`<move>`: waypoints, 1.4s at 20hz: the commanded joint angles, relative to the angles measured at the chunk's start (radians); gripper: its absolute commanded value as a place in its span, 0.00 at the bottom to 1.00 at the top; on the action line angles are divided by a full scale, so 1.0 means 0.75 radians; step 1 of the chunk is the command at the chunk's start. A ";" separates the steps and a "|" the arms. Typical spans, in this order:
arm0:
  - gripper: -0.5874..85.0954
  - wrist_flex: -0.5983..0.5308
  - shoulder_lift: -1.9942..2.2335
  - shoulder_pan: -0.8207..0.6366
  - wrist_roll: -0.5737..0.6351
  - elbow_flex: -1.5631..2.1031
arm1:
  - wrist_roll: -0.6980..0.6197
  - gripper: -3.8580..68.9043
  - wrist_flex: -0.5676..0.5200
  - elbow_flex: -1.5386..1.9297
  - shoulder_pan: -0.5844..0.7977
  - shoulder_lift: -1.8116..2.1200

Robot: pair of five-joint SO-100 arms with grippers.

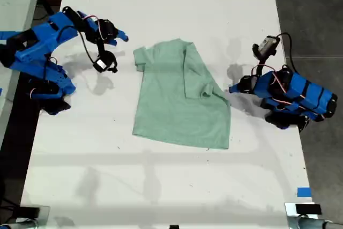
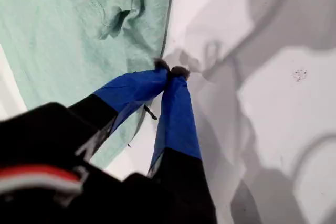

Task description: Fold t shirt

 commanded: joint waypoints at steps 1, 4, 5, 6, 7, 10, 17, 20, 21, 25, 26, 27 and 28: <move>0.33 0.016 -0.493 0.070 0.035 -0.295 | -0.035 0.07 -0.022 0.072 0.014 0.014; 0.34 -0.012 -0.710 0.117 0.020 -0.430 | -0.033 0.07 -0.022 0.072 0.006 0.014; 0.33 -0.014 -0.742 0.133 0.014 -0.464 | -0.035 0.07 -0.022 0.072 0.006 0.014; 0.31 -0.014 -0.767 0.143 0.008 -0.491 | -0.035 0.07 -0.022 0.072 0.006 0.014; 0.30 -0.014 -0.792 0.151 0.006 -0.513 | -0.037 0.07 -0.022 0.072 0.006 0.014; 0.01 0.016 -0.851 0.141 -0.031 -0.550 | -0.037 0.07 -0.022 0.072 0.004 0.014; 0.00 0.274 -0.879 0.074 -0.123 -0.548 | -0.035 0.07 -0.022 0.072 0.004 0.014; 0.00 0.374 -0.734 0.061 -0.155 -0.579 | -0.033 0.07 -0.022 0.072 0.002 0.014; 0.00 0.405 -0.671 0.061 -0.157 -0.603 | -0.033 0.07 -0.022 0.072 0.002 0.014; 0.00 0.532 -0.548 0.139 -0.157 -0.867 | -0.035 0.07 -0.022 0.072 0.004 0.014; 0.00 0.569 -0.583 0.180 -0.164 -0.976 | -0.035 0.07 -0.022 0.072 0.004 0.014; 0.00 0.591 -0.624 0.227 -0.168 -1.080 | -0.035 0.07 -0.022 0.072 0.004 0.014; 0.00 0.597 -0.669 0.274 -0.176 -1.178 | -0.035 0.07 -0.022 0.072 0.004 0.014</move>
